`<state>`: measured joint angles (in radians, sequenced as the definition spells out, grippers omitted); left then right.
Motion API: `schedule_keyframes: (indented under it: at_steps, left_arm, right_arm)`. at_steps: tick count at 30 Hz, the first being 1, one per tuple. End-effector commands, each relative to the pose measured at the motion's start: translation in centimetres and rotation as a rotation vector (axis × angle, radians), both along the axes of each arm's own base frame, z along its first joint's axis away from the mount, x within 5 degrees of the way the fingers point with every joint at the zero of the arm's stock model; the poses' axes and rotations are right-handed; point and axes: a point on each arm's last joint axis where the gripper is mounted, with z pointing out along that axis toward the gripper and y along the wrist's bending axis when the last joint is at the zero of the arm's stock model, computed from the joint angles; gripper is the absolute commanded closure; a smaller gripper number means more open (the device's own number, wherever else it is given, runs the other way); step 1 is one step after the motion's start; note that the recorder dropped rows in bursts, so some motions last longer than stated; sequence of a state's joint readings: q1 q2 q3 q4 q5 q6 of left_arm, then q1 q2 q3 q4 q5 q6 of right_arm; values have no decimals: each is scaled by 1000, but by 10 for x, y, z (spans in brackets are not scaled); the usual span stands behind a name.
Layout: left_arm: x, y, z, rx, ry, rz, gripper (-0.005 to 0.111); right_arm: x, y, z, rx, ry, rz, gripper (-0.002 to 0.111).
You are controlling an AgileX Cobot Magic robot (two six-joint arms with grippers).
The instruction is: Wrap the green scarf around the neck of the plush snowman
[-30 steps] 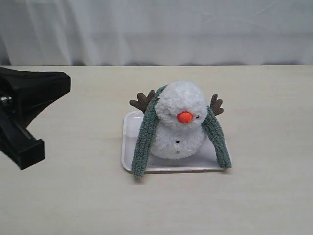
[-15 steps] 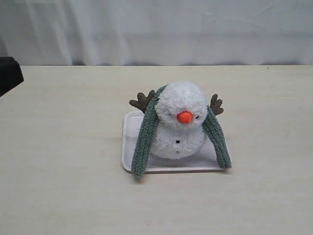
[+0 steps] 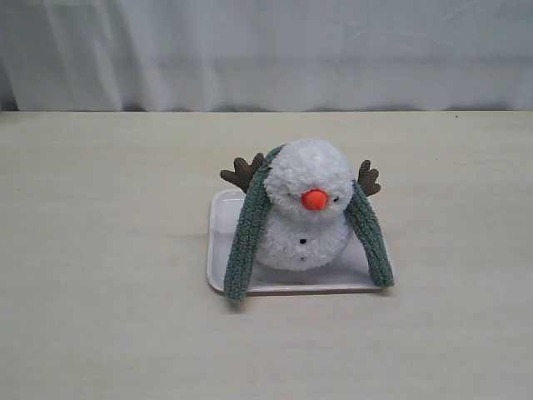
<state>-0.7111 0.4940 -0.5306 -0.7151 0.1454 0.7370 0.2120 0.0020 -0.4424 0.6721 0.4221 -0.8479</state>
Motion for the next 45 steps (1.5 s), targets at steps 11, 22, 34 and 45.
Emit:
schedule_keyframes:
  at_steps: [11,22,34,45]
  left_arm:
    - [-1,0,0,-5,1,-5,107]
    - [-1,0,1,-8,-2,-2,107]
    - [3,5,-1,177,-159,63,107]
    - [2,22,-37,198,-161,199,107]
  right_arm:
    - [1,-1,-1,-5,-5,-10,104]
    - [1,-1,-1,-5,-5,-10,104]
    - [1,-1,-1,-4,-5,-9,104]
    - [1,-1,-1,5,0,-8,104]
